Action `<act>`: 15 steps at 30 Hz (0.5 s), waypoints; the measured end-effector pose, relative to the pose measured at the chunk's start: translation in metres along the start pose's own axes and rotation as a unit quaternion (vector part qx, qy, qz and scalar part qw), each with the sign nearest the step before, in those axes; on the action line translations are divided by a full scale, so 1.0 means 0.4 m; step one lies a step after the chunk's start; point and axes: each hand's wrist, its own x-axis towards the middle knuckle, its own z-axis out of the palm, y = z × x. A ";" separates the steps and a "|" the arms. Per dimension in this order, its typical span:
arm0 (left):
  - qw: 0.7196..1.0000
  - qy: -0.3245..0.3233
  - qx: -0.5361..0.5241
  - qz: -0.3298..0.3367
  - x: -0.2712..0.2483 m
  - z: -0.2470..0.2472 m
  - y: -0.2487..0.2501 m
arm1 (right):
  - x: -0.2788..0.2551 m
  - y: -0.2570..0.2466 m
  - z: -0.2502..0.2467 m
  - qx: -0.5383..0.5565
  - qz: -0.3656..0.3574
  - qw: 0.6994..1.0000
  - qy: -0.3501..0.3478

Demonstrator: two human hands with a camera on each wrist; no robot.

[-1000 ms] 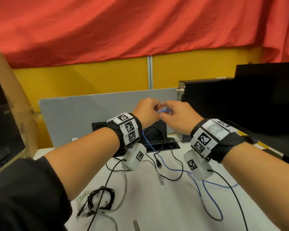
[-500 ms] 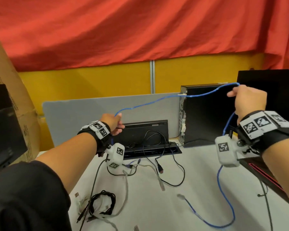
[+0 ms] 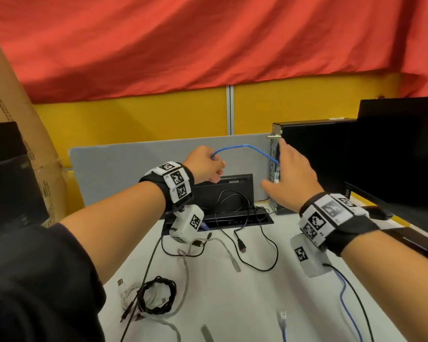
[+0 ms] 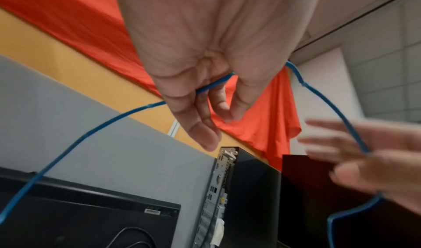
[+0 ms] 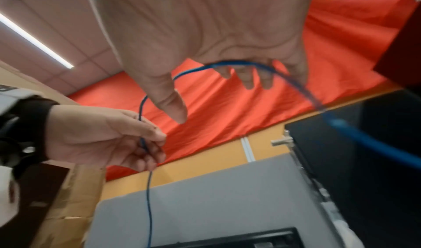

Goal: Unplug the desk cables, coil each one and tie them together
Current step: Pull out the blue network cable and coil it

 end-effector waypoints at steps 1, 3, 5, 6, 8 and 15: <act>1.000 -0.009 0.021 0.008 -0.007 0.008 0.004 | -0.003 -0.028 -0.008 0.002 -0.054 0.998 0.018; 0.998 -0.027 0.055 0.026 -0.022 0.020 0.011 | -0.012 -0.078 -0.010 -0.008 -0.132 0.991 0.015; 0.995 -0.044 0.070 0.049 -0.031 0.025 0.018 | -0.021 -0.119 -0.004 0.012 -0.161 0.987 -0.012; 0.994 -0.054 0.075 0.063 -0.035 0.026 0.021 | -0.026 -0.133 -0.002 0.034 -0.164 0.986 -0.008; 0.990 -0.051 0.095 0.090 -0.039 0.018 0.022 | -0.025 -0.141 -0.010 0.037 -0.177 0.982 0.062; 0.970 0.070 0.218 0.080 -0.014 -0.095 -0.081 | 0.032 0.001 -0.056 0.080 -0.077 0.964 0.243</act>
